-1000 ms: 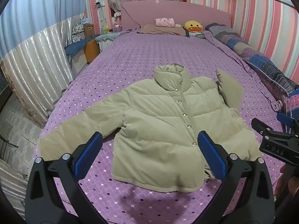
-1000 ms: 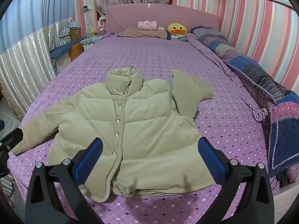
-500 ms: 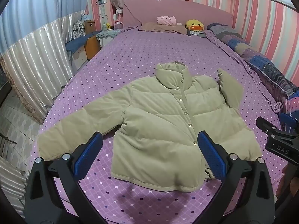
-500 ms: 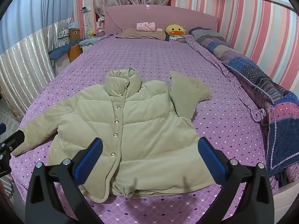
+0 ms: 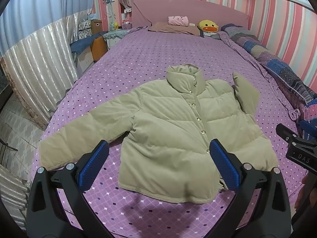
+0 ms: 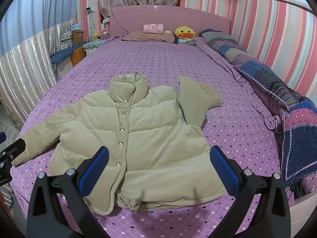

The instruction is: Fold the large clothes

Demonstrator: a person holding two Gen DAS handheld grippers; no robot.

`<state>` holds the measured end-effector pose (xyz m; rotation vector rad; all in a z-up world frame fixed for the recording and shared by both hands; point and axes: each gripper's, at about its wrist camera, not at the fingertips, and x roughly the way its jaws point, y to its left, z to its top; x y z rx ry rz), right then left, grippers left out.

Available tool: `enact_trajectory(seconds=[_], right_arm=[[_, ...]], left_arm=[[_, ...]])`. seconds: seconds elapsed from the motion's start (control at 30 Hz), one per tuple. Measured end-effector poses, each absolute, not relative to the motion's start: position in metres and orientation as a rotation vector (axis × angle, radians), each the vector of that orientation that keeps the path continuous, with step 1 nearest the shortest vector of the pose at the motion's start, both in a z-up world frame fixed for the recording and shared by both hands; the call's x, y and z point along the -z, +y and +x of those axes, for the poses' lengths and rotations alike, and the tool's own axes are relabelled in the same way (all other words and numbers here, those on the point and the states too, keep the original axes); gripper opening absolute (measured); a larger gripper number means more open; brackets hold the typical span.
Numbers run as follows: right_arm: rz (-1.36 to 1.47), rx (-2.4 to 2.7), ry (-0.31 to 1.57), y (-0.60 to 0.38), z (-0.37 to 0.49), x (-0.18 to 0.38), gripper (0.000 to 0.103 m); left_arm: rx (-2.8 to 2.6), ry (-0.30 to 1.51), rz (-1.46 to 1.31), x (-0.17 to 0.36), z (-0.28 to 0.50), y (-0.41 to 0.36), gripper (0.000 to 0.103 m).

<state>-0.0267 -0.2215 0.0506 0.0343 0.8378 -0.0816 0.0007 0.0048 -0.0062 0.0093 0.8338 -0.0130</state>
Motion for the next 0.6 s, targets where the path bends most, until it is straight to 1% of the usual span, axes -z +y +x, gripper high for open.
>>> enact_trajectory(seconds=[0.6], right_arm=[[0.037,0.084,0.830,-0.2290,-0.0243,-0.0506,0.101]], left_arm=[[-0.005,0.849,-0.005,0.0096,0.0052,0.0111,0.100]])
